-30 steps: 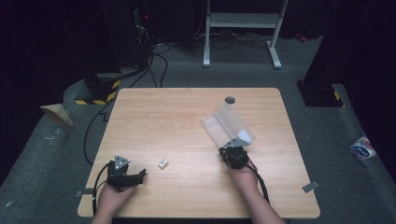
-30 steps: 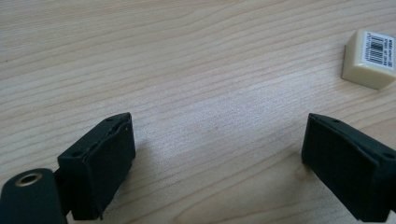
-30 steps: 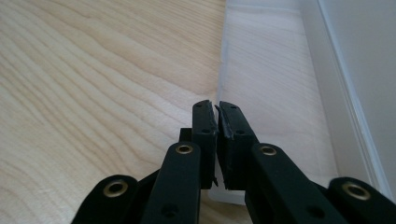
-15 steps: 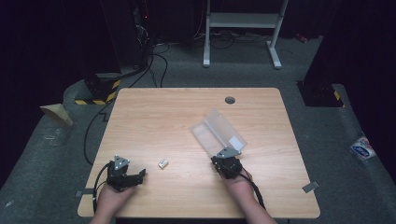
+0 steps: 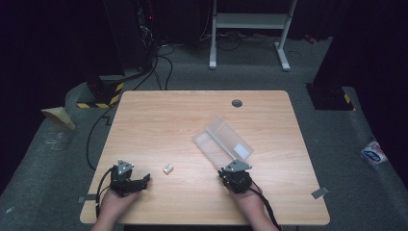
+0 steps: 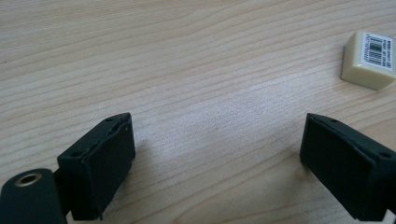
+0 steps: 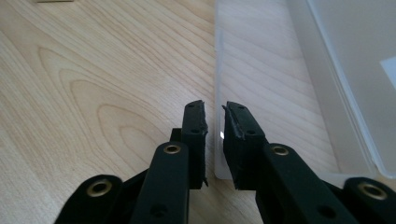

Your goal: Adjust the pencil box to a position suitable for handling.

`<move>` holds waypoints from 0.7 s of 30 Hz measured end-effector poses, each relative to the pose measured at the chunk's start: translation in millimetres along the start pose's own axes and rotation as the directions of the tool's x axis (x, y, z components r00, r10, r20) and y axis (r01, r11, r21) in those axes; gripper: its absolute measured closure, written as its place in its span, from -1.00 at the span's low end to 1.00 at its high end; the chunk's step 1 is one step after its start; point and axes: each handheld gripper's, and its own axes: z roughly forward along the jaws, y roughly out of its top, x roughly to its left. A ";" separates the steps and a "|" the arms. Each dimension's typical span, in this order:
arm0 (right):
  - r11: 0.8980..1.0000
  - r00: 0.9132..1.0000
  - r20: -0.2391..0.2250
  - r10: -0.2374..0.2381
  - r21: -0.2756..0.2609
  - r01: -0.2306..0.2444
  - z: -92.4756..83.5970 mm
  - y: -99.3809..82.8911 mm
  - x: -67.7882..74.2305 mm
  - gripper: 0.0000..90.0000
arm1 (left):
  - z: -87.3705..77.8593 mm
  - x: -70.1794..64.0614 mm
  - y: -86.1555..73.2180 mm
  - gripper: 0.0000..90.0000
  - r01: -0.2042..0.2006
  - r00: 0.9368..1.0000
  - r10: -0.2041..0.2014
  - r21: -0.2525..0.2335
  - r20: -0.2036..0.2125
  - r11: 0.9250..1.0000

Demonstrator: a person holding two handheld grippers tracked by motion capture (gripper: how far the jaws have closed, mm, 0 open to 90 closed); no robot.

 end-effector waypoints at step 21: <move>0.998 0.994 0.091 0.056 -0.025 -0.054 -15.5 -10.0 -24.9 0.44 | 0.8 0.7 1.0 -0.76 -0.009 1.000 0.009 0.002 0.006 1.000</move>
